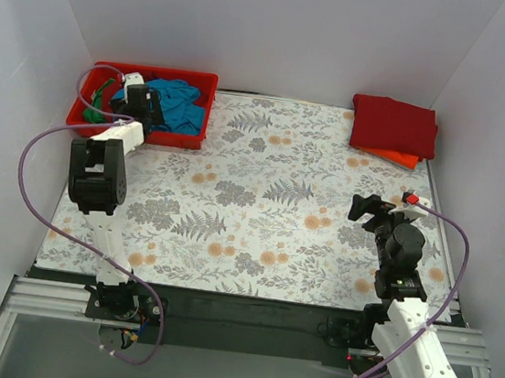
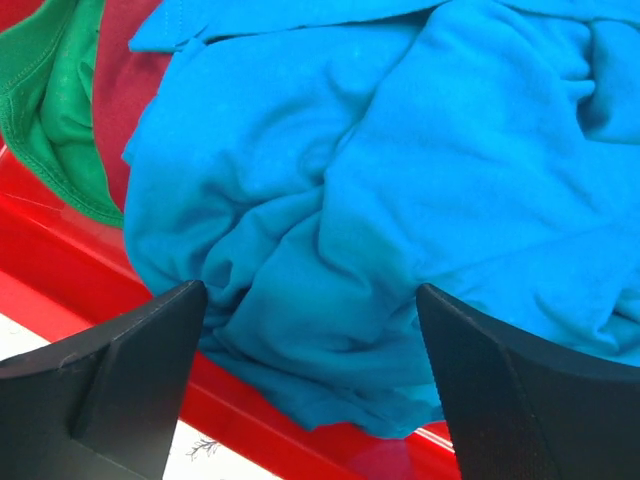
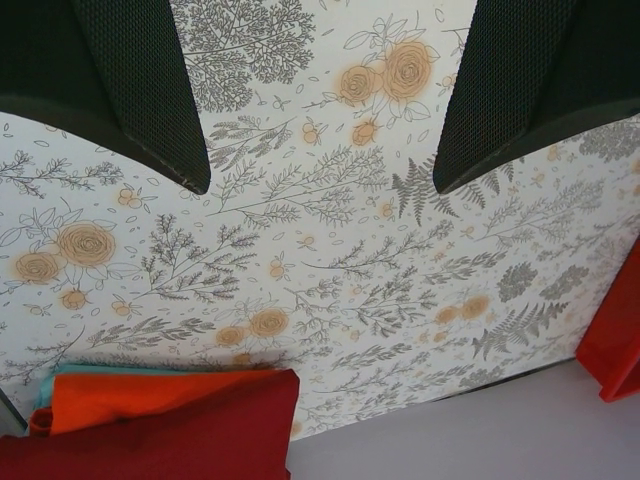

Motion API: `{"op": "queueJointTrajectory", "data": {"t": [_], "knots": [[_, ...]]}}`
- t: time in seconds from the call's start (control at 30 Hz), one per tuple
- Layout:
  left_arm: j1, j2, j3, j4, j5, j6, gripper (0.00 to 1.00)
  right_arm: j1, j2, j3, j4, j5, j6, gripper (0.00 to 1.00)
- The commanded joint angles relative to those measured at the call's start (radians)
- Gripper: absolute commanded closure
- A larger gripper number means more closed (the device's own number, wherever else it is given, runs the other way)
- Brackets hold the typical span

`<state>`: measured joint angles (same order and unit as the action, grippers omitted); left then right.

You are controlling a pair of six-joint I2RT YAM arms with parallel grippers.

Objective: Fold and stack the t-shirts
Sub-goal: Grab the tshirt from the pile, then move the tshirt to the center of the board

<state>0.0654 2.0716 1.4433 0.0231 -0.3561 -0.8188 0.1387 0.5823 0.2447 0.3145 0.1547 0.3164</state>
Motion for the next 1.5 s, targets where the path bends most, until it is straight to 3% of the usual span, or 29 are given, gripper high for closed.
{"op": "queueJointTrajectory", "data": {"t": [0.0,0.1,0.23,0.27,0.33,0.53,0.8,0.97,1.07,1.17,1.23,1.3,1.47], "knots": [[0.005,-0.022,-0.009,0.001,-0.014,-0.008,0.16,0.001,-0.007,0.007,0.029,-0.018,0.015,0.02],[0.004,-0.024,-0.02,0.023,-0.009,0.006,0.29,0.001,-0.004,0.005,0.029,-0.029,0.015,0.02],[0.005,-0.019,-0.011,0.02,0.006,0.004,0.66,-0.001,-0.001,0.004,0.029,-0.04,0.019,0.02],[0.005,-0.025,-0.012,0.02,0.022,-0.002,0.85,0.001,-0.001,0.004,0.029,-0.043,0.02,0.02],[0.005,-0.074,-0.038,0.026,0.046,-0.016,1.0,-0.001,-0.002,0.002,0.029,-0.044,0.02,0.02],[-0.009,-0.303,-0.138,0.049,0.101,-0.049,1.0,0.001,-0.022,-0.002,0.031,-0.066,0.026,0.02],[-0.185,-0.692,-0.204,0.087,0.062,0.029,1.0,-0.001,0.025,0.007,0.031,-0.089,0.029,0.02],[-0.205,-0.827,-0.181,0.038,0.205,-0.023,1.0,0.001,0.044,0.008,0.032,-0.093,0.032,0.02],[-0.22,-0.849,-0.193,0.073,0.172,-0.011,1.0,-0.001,0.044,0.007,0.032,-0.095,0.033,0.02],[-0.223,-0.794,-0.114,-0.017,0.187,0.006,1.0,0.001,0.037,0.007,0.032,-0.109,0.035,0.02],[-0.24,-0.879,-0.173,-0.015,0.586,-0.115,1.0,-0.001,0.021,-0.002,0.031,-0.093,0.035,0.02],[-0.248,-0.916,-0.19,-0.002,0.746,-0.149,1.0,0.001,0.028,0.001,0.034,-0.096,0.036,0.02],[-0.325,-0.943,-0.17,0.044,0.993,-0.246,1.0,-0.001,0.088,0.016,0.037,-0.106,0.038,0.03]]}}
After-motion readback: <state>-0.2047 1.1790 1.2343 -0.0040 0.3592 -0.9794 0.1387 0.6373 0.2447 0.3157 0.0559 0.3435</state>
